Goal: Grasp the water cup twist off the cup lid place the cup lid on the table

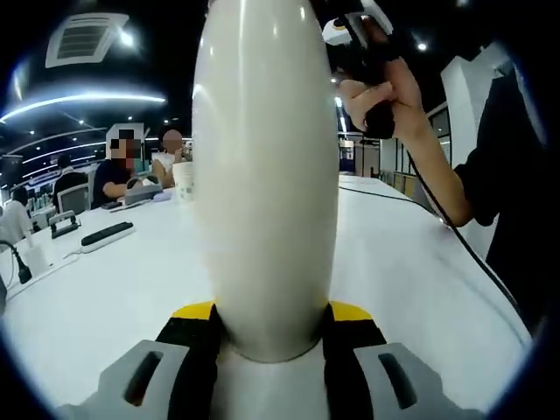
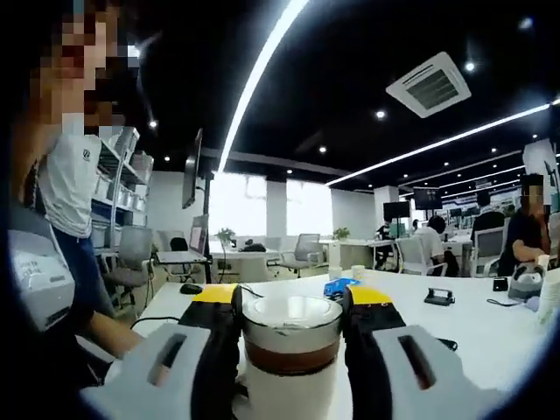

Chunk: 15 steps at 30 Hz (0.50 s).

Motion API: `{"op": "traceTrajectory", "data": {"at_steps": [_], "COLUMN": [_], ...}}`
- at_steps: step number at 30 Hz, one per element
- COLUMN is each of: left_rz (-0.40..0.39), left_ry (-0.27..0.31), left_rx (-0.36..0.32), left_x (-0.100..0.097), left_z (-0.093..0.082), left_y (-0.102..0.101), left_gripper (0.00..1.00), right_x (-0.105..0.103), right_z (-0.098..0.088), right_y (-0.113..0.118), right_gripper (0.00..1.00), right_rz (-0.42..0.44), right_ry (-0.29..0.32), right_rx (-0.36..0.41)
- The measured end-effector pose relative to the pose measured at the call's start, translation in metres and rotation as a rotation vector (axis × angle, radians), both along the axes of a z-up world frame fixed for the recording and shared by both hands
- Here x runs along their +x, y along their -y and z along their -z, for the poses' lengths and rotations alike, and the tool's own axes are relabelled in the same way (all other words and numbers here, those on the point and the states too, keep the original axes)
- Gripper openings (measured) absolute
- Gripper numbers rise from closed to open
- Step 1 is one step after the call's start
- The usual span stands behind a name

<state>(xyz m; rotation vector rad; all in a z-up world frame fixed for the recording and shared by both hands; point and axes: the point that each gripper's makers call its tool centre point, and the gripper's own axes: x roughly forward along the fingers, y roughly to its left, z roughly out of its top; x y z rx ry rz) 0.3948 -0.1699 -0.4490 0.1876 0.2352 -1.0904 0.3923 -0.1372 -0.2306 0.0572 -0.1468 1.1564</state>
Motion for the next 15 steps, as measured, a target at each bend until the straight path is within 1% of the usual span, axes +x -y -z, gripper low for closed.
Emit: {"op": "traceTrajectory", "data": {"at_steps": [2,4,6,8,11,12,13,14,15], "left_rz": [0.0,0.0,0.0,0.001,0.001,0.002,0.003,0.004,0.004], "left_ry": [-0.001,-0.001,-0.001,-0.001,-0.001,0.0,0.0,0.001,0.002], "left_rx": [0.0,0.0,-0.001,-0.001,-0.001,-0.001,-0.001,-0.001,-0.001], "left_x": [0.0,0.0,-0.001,-0.001,-0.002,-0.002,-0.002,-0.002,-0.003], "left_z": [0.0,0.0,0.0,0.0,0.0,0.0,0.0,0.0,0.0], "left_y": [0.0,0.0,0.0,0.0,0.0,0.0,0.0,0.0,0.0], "left_gripper": [0.48,0.48,0.48,0.48,0.48,0.48,0.48,0.48,0.48], "right_x": [-0.003,-0.004,-0.008,-0.01,-0.015,-0.018,-0.019,-0.019,-0.019], "right_z": [0.0,0.0,0.0,0.0,0.0,-0.001,0.0,-0.001,-0.001], "right_y": [-0.002,-0.002,-0.003,-0.003,-0.007,-0.009,-0.009,-0.008,-0.008], "right_gripper": [0.48,0.48,0.48,0.48,0.48,0.48,0.48,0.48,0.48], "right_rz": [-0.036,-0.071,-0.133,-0.208,-0.352,-0.428,-0.486,-0.52,-0.551], "right_ry": [0.028,0.042,0.082,0.115,0.142,0.141,0.116,0.101,0.111], "right_rx": [-0.012,-0.028,-0.054,-0.066,-0.083,-0.073,-0.063,-0.055,-0.053]}}
